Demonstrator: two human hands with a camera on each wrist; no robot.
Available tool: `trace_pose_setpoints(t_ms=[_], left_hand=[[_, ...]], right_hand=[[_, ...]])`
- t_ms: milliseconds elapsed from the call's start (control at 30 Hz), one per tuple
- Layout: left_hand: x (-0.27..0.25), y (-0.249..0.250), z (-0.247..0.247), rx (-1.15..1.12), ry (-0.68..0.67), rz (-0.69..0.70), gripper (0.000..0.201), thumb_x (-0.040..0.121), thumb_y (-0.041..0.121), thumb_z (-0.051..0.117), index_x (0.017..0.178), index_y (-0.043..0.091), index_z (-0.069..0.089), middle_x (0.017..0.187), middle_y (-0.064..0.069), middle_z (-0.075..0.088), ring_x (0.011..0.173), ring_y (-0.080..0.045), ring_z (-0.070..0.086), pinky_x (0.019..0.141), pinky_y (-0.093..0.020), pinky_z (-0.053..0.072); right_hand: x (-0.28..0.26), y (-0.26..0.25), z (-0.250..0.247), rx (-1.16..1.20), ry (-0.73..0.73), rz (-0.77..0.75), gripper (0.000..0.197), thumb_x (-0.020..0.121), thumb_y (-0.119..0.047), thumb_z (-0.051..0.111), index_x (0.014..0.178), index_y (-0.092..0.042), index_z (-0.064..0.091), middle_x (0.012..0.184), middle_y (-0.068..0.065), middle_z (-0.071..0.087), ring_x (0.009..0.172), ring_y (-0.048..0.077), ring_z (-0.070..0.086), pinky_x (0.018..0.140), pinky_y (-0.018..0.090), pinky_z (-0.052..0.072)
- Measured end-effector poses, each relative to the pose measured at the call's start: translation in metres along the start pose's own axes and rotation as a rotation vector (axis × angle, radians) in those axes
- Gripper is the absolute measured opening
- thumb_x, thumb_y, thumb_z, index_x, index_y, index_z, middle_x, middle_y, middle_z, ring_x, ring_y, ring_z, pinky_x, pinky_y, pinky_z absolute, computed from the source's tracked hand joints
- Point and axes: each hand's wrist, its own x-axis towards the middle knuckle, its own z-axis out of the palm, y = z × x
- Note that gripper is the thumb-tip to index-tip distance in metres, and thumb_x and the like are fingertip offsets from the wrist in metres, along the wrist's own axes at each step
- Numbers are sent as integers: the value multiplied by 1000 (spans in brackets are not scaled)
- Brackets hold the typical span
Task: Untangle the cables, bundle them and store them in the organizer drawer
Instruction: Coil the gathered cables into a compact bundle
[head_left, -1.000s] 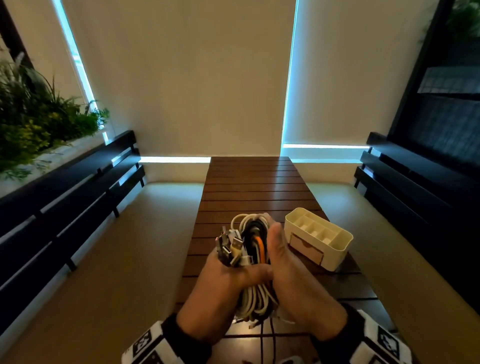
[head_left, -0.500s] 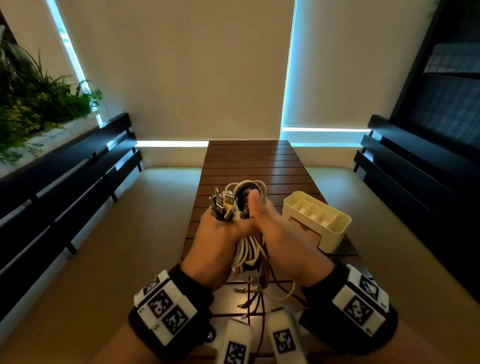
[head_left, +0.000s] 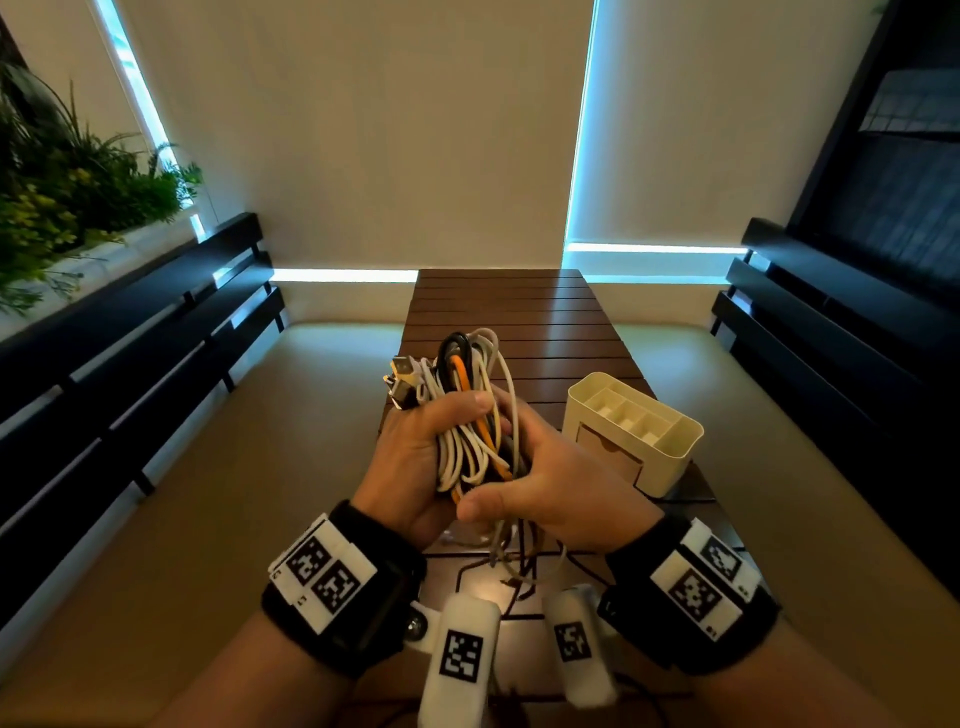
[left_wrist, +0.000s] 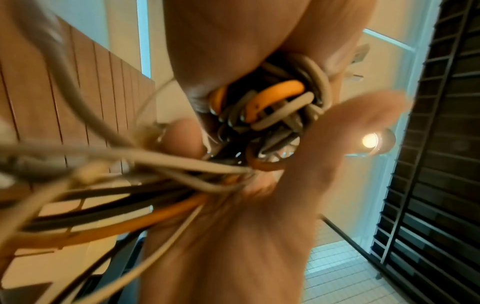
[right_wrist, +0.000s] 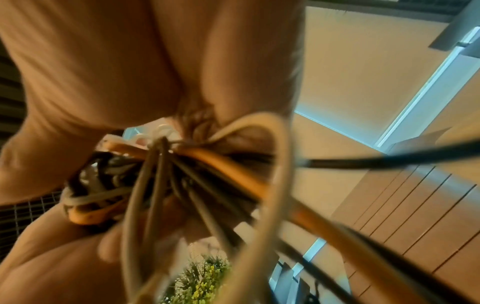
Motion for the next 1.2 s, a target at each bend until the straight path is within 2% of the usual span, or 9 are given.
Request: trace_pose_setpoints(t_ms=[100, 300, 533, 600, 733, 867, 1067, 1133, 1200], left_hand=[[2, 8, 2, -51, -22, -33, 27, 76, 16, 67, 97, 1, 62, 79, -15, 62, 67, -27, 63, 66, -38, 57], [7, 6, 7, -158, -50, -54, 15, 78, 15, 62, 87, 4, 60, 72, -8, 62, 59, -18, 62, 58, -33, 55], [6, -2, 3, -182, -61, -38, 17, 77, 17, 63, 87, 4, 63, 97, -13, 73, 99, -23, 69, 88, -43, 55], [4, -5, 3, -202, -87, -50, 20, 70, 18, 72, 85, 4, 69, 99, -16, 72, 100, -27, 69, 86, -43, 57], [2, -8, 0, -229, -165, -56, 42, 58, 25, 88, 93, 7, 73, 88, -11, 72, 79, -25, 68, 80, -39, 56], [1, -11, -1, -245, -200, -46, 48, 62, 23, 87, 100, 4, 66, 83, -12, 69, 69, -25, 68, 68, -40, 58], [1, 2, -8, -86, -112, 4, 45, 62, 17, 79, 101, 2, 63, 78, -11, 69, 65, -20, 68, 62, -34, 58], [2, 7, -10, -39, -77, 31, 47, 65, 19, 74, 107, 1, 61, 79, -12, 67, 64, -21, 67, 62, -34, 58], [3, 10, -8, 1, -63, 79, 48, 70, 17, 73, 114, 2, 58, 86, -17, 63, 68, -25, 66, 65, -36, 58]], right_hand=[[2, 11, -4, -214, 14, 33, 80, 73, -9, 84, 137, -35, 43, 119, -8, 67, 112, 8, 64, 96, 37, 53], [6, 23, -3, -548, 136, 90, 11, 84, -20, 70, 91, -28, 68, 83, -10, 69, 78, -2, 62, 70, 19, 46], [-1, 20, -7, -533, 25, 123, 6, 86, -16, 62, 83, -16, 68, 87, -2, 72, 82, 5, 65, 76, 21, 49], [-2, 19, -7, -572, -12, 146, 12, 90, -15, 56, 81, -16, 65, 83, 4, 72, 80, 9, 65, 80, 24, 50], [-1, 15, -5, -638, -68, 199, 19, 96, -22, 52, 94, -10, 66, 76, 4, 69, 60, 4, 57, 67, 24, 48], [-1, 19, -8, -664, -79, 193, 9, 92, -25, 60, 97, -18, 65, 86, 0, 69, 74, 8, 61, 76, 27, 52], [-19, 8, -33, -545, -104, 172, 96, 68, -54, 81, 147, -47, 27, 139, -21, 41, 124, 5, 48, 102, 33, 47], [-23, -6, -34, -442, 43, -25, 87, 74, -55, 74, 149, -44, 30, 143, -26, 36, 125, -1, 46, 99, 24, 46], [-21, -15, -26, -319, 236, -216, 59, 88, -40, 67, 143, -31, 47, 131, -16, 51, 114, -2, 53, 91, 16, 47]])
